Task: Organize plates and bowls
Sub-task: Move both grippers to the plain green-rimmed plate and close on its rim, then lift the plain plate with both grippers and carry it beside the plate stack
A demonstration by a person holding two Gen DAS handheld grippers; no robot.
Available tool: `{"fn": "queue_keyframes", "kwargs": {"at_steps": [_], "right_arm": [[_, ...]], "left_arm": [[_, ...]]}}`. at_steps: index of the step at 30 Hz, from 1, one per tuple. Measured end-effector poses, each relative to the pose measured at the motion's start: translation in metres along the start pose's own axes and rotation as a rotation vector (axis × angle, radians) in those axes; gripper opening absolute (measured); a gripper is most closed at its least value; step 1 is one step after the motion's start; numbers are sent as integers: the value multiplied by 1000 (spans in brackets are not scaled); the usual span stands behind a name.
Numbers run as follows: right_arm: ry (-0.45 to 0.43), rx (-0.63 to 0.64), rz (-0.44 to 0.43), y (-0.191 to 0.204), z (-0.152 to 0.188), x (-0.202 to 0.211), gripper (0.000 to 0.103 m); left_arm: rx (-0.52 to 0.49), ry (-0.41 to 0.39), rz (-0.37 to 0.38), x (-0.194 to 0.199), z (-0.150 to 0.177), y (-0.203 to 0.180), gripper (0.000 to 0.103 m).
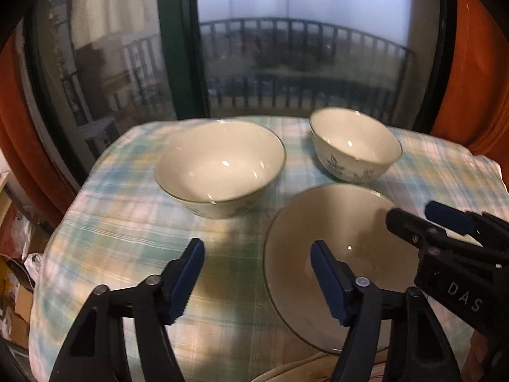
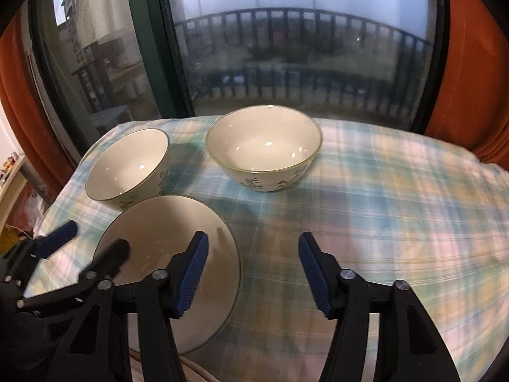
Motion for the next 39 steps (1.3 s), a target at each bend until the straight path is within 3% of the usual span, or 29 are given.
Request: {"fn": "queue_keyframes", "kwargs": {"at_steps": [2, 7, 9, 15, 22, 39], "right_arm": [[8, -4, -21, 4, 2, -4, 51], [39, 27, -51, 17, 9, -11, 26], [42, 40, -53, 20, 11, -12, 25], [39, 41, -35, 20, 11, -11, 24], [0, 42, -17, 16, 5, 5, 24], [-97, -2, 31, -34, 8, 96, 24]], "left_arm": [[-19, 18, 20, -3, 4, -7, 59], [-50, 26, 43, -5, 7, -20, 43], [-55, 34, 61, -7, 8, -23, 39], [-27, 39, 40, -7, 7, -22, 38], [-44, -10, 32, 12, -2, -31, 38], [-76, -91, 87, 80, 0, -94, 38]]}}
Point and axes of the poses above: each gripper's, at about its wrist camera, not at the fingertips, and x roughly against the way its jaws point, y to its left, z to its underside, the point moved 8 cm from there along -x, roughly the way its jaws point, and after that the axes turned 15 degrees about -y, right-handed, at the moved point
